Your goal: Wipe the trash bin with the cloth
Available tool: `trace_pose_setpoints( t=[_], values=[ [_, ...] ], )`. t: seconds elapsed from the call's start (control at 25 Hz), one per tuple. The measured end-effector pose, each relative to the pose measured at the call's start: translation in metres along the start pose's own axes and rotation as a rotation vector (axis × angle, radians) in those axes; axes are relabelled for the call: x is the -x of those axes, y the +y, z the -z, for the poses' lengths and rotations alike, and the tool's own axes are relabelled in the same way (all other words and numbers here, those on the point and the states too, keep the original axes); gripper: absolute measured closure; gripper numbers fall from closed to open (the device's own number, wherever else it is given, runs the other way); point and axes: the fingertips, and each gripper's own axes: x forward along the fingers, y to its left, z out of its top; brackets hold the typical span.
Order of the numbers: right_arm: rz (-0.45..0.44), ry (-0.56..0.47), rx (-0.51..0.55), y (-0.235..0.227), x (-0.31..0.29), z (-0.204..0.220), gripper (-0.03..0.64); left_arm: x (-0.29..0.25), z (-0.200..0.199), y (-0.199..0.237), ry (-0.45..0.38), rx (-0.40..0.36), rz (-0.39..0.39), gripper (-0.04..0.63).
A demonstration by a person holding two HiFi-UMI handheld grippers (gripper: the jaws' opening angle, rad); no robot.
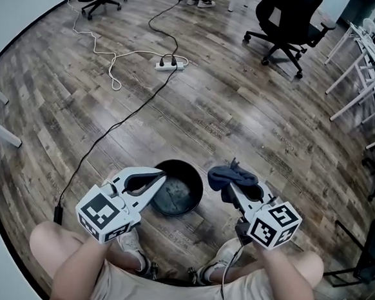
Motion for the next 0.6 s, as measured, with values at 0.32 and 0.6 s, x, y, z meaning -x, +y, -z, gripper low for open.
trace_pose_setpoints(
  t=[0.32, 0.6],
  values=[
    [-0.031, 0.045, -0.024, 0.009, 0.002, 0.02, 0.535, -0.006, 0.009, 0.003, 0.017, 0.027, -0.027, 0.586],
    [-0.046, 0.044, -0.016, 0.017, 0.0, 0.02, 0.535, 0.0, 0.01, 0.025, -0.04, 0.211, -0.043, 0.586]
  ],
)
